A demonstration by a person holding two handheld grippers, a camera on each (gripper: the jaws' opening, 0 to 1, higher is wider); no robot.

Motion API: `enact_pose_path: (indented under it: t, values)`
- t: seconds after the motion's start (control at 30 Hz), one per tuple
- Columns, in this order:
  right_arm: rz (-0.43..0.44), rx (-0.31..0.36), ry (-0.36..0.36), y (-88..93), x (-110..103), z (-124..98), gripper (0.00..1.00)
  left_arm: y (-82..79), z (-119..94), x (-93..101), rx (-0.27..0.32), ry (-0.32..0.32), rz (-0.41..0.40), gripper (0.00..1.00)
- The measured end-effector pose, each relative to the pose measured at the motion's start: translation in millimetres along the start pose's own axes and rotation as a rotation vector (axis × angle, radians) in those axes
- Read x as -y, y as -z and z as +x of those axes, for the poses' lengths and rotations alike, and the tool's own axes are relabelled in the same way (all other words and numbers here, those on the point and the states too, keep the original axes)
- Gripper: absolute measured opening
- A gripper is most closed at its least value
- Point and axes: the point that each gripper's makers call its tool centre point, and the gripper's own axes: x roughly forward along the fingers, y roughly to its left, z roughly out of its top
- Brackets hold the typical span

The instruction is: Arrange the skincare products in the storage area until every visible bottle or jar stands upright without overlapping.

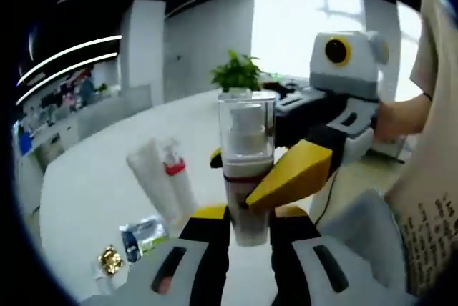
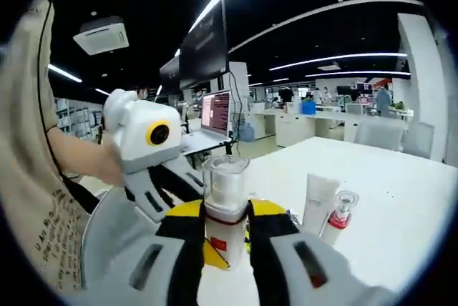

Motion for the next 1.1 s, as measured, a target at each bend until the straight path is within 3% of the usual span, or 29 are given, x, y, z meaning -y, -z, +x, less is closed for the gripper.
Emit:
enact_pose_path:
  t: [0.2,0.33,0.43,0.5,0.6,0.77,1.1]
  values:
    - [0.001,-0.009,-0.061,-2.7,3,-4,0.23,-3.4,5,0.7,-0.003,0.146,0.052,0.17]
    - [0.005,-0.031,-0.074,4.1,8,-3,0.23,1.1,12,-2.1,-0.005,0.202,0.062,0.17]
    - [0.005,-0.049,-0.041,14.8,14,0,0.23,8.5,20,-6.5,-0.017,0.222,0.075,0.18]
    - [0.001,-0.063,-0.012,23.2,19,3,0.22,15.0,25,-9.5,-0.029,0.226,0.088,0.18]
    - [-0.030,-0.129,0.052,48.6,28,8,0.22,35.9,39,-16.5,-0.080,0.210,0.117,0.18]
    - [-0.051,-0.212,0.101,83.8,33,15,0.22,66.9,59,-19.5,-0.137,0.198,0.126,0.18]
    - [0.005,-0.250,0.154,124.0,46,20,0.22,101.7,78,-27.7,-0.191,0.181,0.100,0.17]
